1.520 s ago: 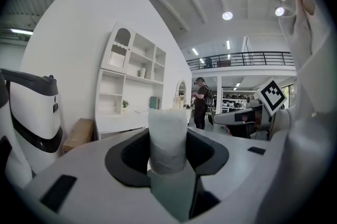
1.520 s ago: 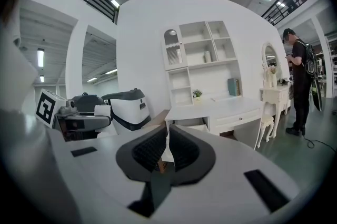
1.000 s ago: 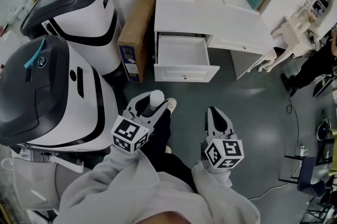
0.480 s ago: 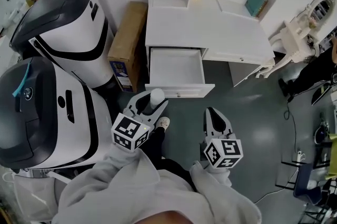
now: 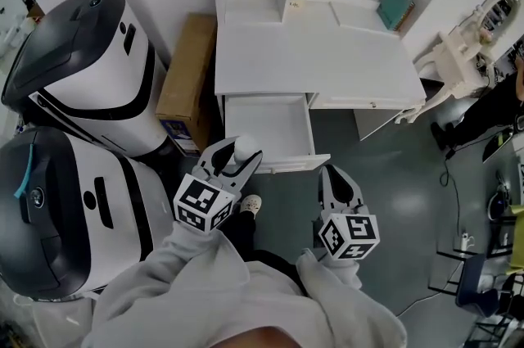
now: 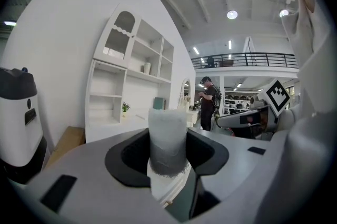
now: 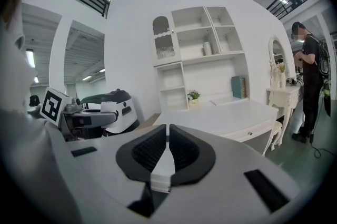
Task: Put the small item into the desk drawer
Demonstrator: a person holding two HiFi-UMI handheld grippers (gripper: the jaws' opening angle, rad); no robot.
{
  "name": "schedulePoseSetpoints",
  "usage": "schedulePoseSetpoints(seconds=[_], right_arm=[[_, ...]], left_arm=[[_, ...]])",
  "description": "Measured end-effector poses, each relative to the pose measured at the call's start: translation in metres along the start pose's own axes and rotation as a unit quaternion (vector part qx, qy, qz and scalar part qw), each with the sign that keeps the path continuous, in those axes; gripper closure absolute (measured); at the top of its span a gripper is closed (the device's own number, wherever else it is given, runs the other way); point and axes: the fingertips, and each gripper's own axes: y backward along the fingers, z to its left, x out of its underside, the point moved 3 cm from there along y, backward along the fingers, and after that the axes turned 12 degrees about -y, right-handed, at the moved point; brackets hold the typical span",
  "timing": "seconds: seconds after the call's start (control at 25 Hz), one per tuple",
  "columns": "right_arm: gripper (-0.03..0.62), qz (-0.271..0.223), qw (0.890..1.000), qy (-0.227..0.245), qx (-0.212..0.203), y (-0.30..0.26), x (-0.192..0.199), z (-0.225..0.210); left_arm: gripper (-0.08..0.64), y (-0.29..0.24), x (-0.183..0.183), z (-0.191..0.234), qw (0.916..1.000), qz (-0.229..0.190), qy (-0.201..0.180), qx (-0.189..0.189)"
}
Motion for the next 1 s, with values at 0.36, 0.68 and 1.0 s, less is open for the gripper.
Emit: schedulePoseSetpoints(seconds=[0.36,0.68,1.0], right_arm=[[0.551,0.003,1.0,-0.009,0.012,-0.041,-0.01,-0.008],[0.551,-0.005,1.0,-0.018,0.024,-0.076,-0.023,-0.018],[0.551,-0.015,0.999,-0.027,0.038,-0.103,-0.027,-0.025]], left_arm=[[0.368,-0.031,0.005,0.037,0.9999,0.005,0.006,0.007],[0.368,-0.062,0.006,0.067,0.9998,0.004,0.001,0.021],[0.368,-0.086,0.013,0.09,0.9993,0.008,-0.004,0.037]])
